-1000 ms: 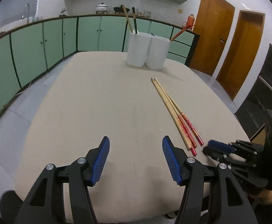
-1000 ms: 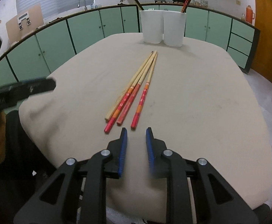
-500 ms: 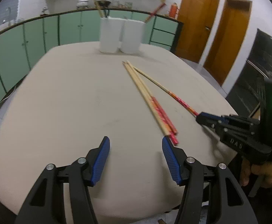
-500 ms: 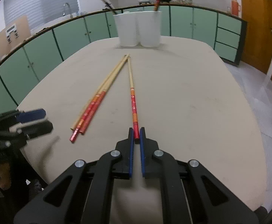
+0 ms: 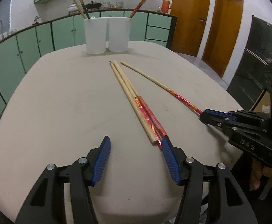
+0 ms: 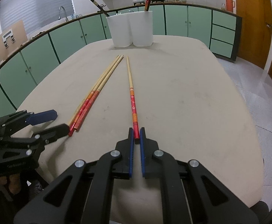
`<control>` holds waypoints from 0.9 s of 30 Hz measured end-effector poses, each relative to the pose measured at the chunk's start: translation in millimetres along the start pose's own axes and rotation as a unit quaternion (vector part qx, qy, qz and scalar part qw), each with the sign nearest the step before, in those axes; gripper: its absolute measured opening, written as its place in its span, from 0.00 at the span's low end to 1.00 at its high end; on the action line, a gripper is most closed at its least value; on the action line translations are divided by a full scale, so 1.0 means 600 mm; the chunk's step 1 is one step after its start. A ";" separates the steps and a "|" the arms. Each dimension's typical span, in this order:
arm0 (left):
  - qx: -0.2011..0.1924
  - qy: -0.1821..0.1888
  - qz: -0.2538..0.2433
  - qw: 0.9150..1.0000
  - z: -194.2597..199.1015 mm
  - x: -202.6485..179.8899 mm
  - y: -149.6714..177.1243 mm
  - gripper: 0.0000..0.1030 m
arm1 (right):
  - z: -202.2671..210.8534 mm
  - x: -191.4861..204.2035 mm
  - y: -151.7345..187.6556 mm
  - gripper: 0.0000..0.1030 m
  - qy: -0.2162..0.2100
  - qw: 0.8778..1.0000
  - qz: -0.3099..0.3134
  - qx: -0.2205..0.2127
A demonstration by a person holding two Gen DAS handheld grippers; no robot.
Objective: Organize utensils
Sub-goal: 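Lower the right gripper to the table and grasp a red-patterned chopstick, then grasp a plain wooden chopstick with the left gripper while the right gripper holds its chopstick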
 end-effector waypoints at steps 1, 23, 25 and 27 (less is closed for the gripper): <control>0.001 0.003 0.005 1.000 0.001 0.004 0.000 0.51 | 0.000 0.000 -0.001 0.05 0.000 1.000 0.000 0.000; 0.007 0.001 -0.017 1.000 -0.003 -0.008 -0.002 0.51 | 0.000 -0.003 0.000 0.06 -0.003 1.000 -0.004 0.002; 0.007 -0.005 -0.017 1.000 -0.006 -0.008 -0.003 0.51 | 0.000 -0.002 0.000 0.06 -0.003 1.000 -0.004 0.002; 0.006 -0.023 -0.017 1.000 -0.009 -0.007 -0.004 0.49 | 0.001 -0.001 0.001 0.06 -0.002 1.000 -0.002 0.002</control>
Point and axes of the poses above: each gripper's, at about its wrist camera, not at the fingertips, and z roughly against the way its jaws point, x to its left, y to its underside, the point moved 3 cm from there along -z, roughly the way its jaws point, and after that the axes turned 6 degrees about -z, right-handed, at the moved point
